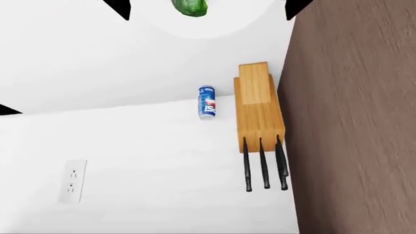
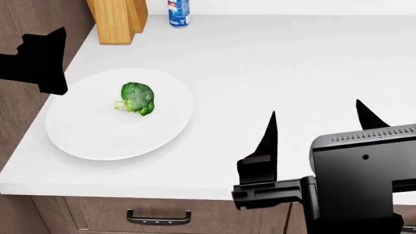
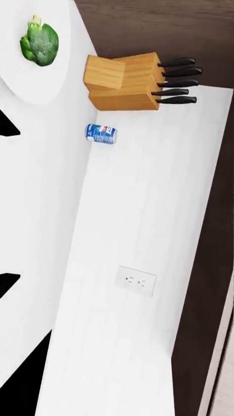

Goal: Pick the broccoli from the counter and place it in the microwave.

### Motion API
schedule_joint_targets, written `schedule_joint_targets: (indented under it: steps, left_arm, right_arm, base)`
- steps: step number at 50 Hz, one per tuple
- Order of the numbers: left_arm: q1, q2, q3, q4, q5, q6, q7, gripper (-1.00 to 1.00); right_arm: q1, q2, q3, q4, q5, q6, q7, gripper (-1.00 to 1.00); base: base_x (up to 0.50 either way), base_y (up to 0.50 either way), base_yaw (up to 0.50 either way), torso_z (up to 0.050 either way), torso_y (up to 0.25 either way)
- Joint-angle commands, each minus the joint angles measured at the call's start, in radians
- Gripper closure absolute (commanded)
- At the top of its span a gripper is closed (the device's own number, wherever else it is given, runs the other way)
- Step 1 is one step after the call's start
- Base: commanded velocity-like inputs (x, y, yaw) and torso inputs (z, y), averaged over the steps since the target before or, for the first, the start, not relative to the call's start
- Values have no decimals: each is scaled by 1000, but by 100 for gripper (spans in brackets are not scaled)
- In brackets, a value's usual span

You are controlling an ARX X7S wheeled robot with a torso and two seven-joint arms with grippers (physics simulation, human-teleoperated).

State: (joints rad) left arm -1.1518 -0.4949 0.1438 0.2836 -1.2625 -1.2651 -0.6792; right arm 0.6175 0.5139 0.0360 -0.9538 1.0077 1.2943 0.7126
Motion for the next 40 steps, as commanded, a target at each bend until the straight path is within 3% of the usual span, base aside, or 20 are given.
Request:
schedule_joint_targets:
  steps: [1, 14, 27, 40]
  left_arm:
    - [-125, 87, 125, -250, 166, 74, 138, -100]
    - [-148, 164, 196, -526, 276, 168, 208, -100]
    - [-155, 227, 300, -615, 357, 238, 276, -100]
    - [-250, 316, 406, -904, 479, 374, 416, -100]
  right_arm:
    - [1, -11, 30, 9, 14, 6, -5, -100]
    - [-1, -3, 69, -8, 105, 36, 42, -100]
    - [-12, 11, 81, -11, 141, 24, 66, -100]
    - [-23, 17, 83, -12, 177, 18, 98, -100]
  base:
    - [0, 0, 0, 0, 0]
    - [0, 0, 0, 0, 0]
    - [0, 0, 0, 0, 0]
    - [0, 0, 0, 0, 1]
